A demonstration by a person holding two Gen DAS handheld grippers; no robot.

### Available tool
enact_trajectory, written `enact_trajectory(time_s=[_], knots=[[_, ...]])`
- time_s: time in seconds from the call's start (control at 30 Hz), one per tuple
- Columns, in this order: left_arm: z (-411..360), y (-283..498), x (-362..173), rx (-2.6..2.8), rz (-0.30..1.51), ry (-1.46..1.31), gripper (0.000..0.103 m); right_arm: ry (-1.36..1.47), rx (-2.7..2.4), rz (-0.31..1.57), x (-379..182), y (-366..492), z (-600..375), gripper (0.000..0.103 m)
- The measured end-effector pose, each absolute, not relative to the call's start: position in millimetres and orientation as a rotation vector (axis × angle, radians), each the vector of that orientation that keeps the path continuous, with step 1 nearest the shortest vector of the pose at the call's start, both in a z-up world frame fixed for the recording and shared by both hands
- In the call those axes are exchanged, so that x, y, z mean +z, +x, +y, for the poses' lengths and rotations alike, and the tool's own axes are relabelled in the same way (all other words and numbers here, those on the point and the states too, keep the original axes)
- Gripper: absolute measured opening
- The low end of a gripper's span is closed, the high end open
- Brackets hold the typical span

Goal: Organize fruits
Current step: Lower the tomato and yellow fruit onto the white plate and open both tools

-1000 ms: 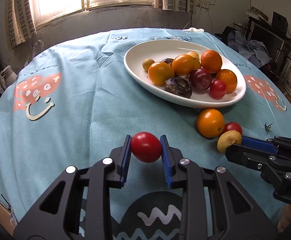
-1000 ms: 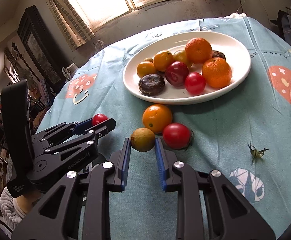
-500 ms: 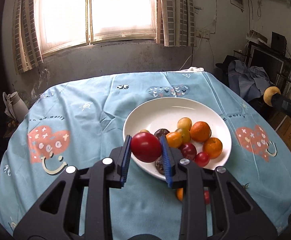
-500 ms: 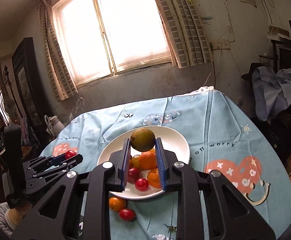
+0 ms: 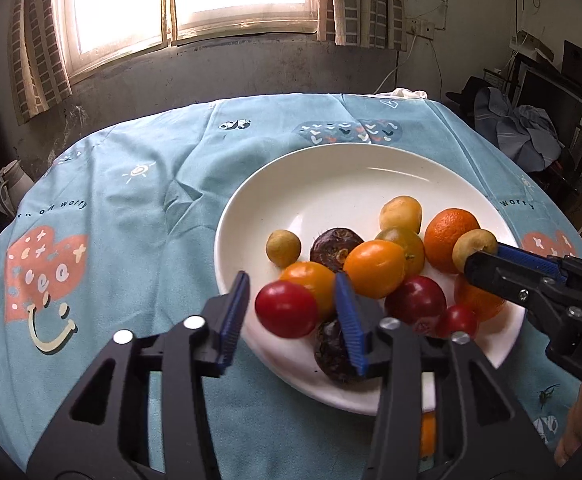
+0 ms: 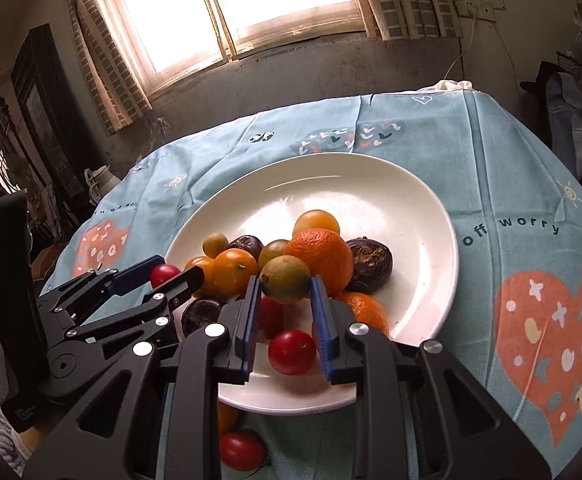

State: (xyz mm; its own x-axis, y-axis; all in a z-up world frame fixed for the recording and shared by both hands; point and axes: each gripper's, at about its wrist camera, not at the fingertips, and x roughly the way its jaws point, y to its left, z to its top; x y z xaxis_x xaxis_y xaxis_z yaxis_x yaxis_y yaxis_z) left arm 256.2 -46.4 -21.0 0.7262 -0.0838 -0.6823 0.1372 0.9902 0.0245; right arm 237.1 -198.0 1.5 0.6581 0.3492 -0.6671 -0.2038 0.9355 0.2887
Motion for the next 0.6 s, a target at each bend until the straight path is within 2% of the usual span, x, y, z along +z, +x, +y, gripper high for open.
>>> enact_trajectory(time_s=[0.13, 0.23, 0.43, 0.47, 0.5, 0.53, 0.6], knots=[[-51, 252, -20, -0.129, 0.732, 0.105, 0.067, 0.143, 0.308, 0.800, 1, 235, -192, 0.026], [-52, 249, -18, -0.114, 0.721, 0.119, 0.074, 0.132, 0.295, 0.799, 6, 233, -194, 0.026], [-45, 232, -7, -0.044, 0.666, 0.148, 0.093, 0.176, 0.295, 0.669, 49, 209, -207, 0.027], [-44, 226, -4, -0.036, 0.655, 0.150, 0.094, 0.185, 0.303, 0.637, 59, 200, -208, 0.033], [-43, 220, -2, -0.029, 0.647, 0.153, 0.097, 0.188, 0.311, 0.609, 69, 192, -208, 0.044], [-42, 213, 0, -0.023, 0.641, 0.156, 0.098, 0.190, 0.306, 0.569, 77, 180, -209, 0.069], [-40, 198, 0, -0.010, 0.635, 0.157, 0.099, 0.177, 0.294, 0.488, 86, 156, -207, 0.072]])
